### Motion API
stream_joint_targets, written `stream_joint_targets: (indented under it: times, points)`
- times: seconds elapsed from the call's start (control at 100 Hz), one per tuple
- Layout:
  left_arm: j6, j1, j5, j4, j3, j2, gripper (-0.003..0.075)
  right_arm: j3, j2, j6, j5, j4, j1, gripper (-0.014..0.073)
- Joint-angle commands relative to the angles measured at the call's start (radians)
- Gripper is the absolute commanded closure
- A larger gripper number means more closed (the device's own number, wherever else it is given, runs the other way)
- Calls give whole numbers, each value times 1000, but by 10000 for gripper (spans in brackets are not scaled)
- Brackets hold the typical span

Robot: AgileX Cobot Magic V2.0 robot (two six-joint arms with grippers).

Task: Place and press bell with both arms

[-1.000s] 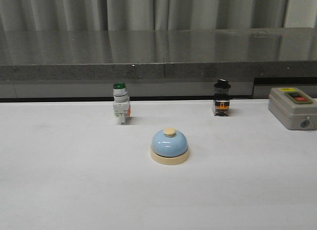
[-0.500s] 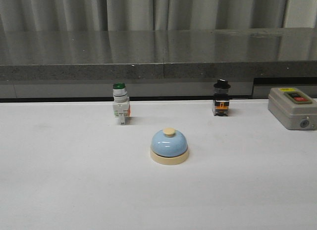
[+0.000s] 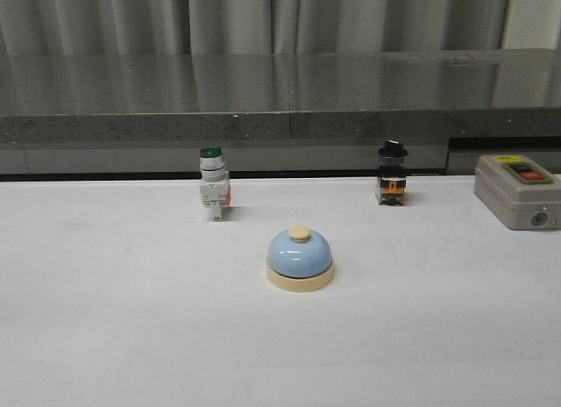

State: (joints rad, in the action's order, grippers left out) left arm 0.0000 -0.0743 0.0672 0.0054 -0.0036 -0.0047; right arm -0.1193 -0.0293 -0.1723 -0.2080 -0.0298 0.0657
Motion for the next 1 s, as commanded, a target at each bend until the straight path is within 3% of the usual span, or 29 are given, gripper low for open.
stream_joint_targets:
  times: [0.0,0.17,0.99]
  points:
    - [-11,1,-85,0,57,-32,741,33,39,8,118,30,-8,658]
    - [-11,1,-85,0,57,-32,741,130,59,8,170,51,-8,658]
    - [-11,1,-85,0,57,-32,741,128,59,8,151,50,-8,658]
